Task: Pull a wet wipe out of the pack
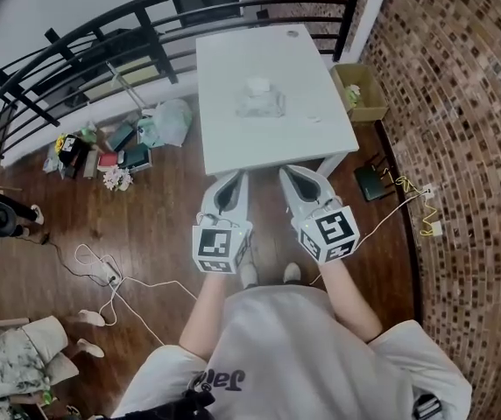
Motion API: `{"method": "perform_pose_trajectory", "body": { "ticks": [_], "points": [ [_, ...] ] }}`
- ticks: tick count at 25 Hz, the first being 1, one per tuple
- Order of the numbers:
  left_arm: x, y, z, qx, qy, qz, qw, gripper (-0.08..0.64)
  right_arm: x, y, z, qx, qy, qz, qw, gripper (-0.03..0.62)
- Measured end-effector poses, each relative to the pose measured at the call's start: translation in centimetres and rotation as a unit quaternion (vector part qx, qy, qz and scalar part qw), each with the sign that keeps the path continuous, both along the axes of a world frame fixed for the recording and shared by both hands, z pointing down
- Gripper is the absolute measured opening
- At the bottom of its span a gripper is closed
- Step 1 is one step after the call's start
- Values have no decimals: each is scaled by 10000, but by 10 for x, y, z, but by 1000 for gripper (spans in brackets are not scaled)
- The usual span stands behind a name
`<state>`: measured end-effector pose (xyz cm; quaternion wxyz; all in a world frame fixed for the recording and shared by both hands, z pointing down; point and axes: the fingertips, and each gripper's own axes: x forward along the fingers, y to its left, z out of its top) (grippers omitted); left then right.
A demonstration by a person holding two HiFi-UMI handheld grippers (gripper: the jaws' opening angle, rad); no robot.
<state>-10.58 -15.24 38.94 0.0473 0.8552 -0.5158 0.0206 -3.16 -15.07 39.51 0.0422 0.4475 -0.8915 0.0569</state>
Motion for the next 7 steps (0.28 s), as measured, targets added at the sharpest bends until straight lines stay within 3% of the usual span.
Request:
{"method": "perform_pose_trajectory", "body": {
  "ticks": [7],
  "points": [
    [-10, -9, -1, -21, 66, -17, 10000, 15, -9, -6, -1, 18, 47, -17, 10000, -8]
  ]
}}
